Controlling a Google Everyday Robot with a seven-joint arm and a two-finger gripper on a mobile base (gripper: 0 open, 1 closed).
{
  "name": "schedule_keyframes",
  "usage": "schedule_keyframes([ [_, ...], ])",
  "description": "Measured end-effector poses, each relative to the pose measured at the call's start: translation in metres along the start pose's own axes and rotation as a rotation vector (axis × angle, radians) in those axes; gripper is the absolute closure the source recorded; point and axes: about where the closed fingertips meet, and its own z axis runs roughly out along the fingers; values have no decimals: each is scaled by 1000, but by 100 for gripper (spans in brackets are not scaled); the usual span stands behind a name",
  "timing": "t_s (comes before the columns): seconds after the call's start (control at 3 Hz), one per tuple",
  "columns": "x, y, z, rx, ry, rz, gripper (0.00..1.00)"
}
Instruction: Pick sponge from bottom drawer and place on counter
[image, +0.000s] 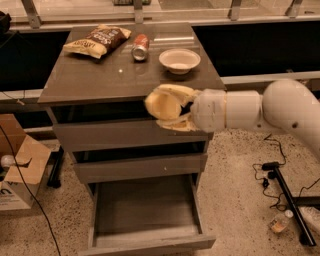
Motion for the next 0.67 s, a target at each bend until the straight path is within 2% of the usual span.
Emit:
schedule_keyframes([
  [0.33,-10,-66,27,-102,-2,-169,100],
  [0.67,-9,-97,54,-159,-31,-237,100],
])
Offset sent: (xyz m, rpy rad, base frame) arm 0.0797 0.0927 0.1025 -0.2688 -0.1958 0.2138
